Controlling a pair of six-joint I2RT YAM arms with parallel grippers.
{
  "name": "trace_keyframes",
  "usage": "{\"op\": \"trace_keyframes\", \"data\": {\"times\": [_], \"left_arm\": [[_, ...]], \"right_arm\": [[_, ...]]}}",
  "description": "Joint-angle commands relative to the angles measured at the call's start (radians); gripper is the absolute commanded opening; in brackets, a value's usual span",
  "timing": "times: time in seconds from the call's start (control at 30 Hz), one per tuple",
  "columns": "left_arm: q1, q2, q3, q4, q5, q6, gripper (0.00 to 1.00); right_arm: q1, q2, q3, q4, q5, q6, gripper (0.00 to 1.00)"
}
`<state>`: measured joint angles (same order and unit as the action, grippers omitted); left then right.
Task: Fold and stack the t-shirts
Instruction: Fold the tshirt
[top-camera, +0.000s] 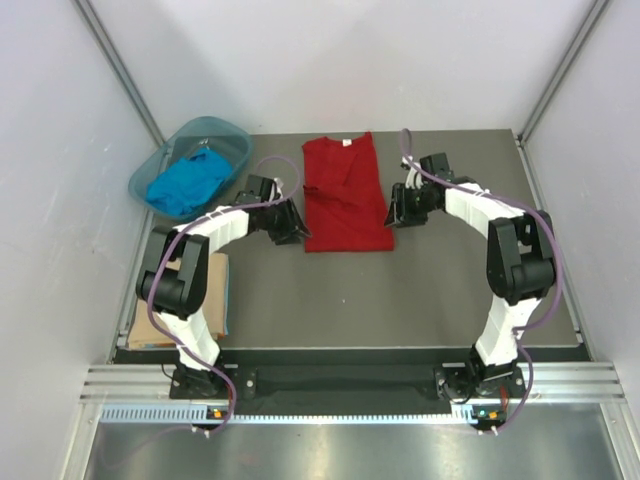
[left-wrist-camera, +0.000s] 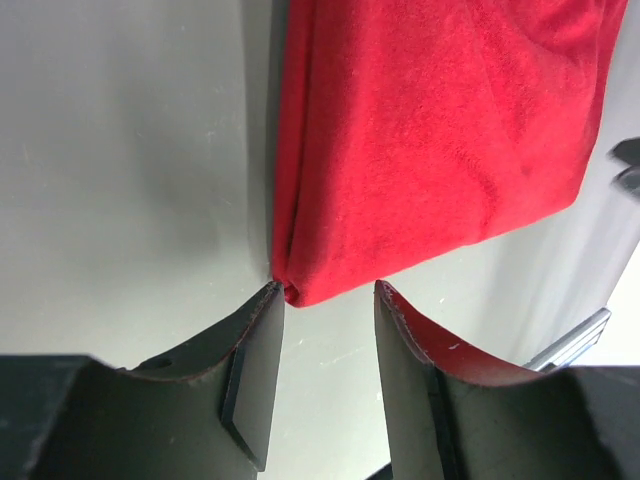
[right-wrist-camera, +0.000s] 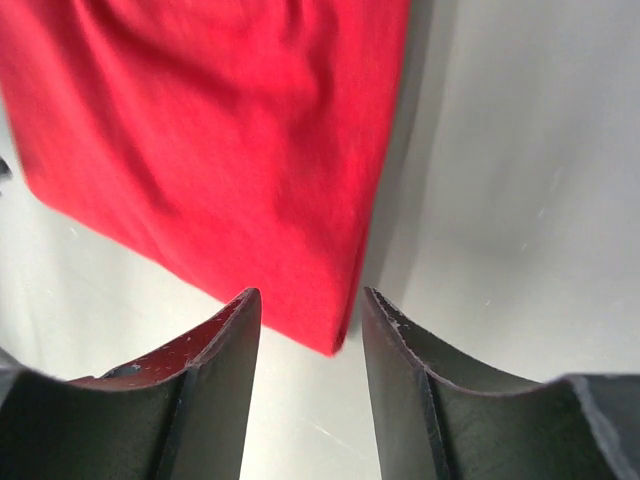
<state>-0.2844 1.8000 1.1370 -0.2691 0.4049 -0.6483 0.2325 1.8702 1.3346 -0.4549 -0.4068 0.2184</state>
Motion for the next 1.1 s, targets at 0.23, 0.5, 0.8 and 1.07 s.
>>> {"op": "trace_keyframes", "data": {"times": [0.23, 0.5, 0.8, 1.07], "left_arm": [[-0.012, 0.041, -0.031, 0.151, 0.045, 0.071, 0.47], [-0.021, 0.09, -0.033, 0.157, 0.051, 0.072, 0.42], [-0.021, 0.111, -0.019, 0.067, 0.063, 0.027, 0.0], [-0.041, -0.04, -0.163, -0.125, -0.103, -0.011, 0.0]], "right_arm": [[-0.028, -0.008, -0.138, 0.1, -0.098, -0.08, 0.48], [-0.035, 0.012, -0.195, 0.143, -0.164, -0.085, 0.4], [-0.039, -0.009, -0.254, 0.196, -0.161, -0.018, 0.0], [-0.012, -0.228, -0.527, 0.235, -0.04, 0.105, 0.0]]}}
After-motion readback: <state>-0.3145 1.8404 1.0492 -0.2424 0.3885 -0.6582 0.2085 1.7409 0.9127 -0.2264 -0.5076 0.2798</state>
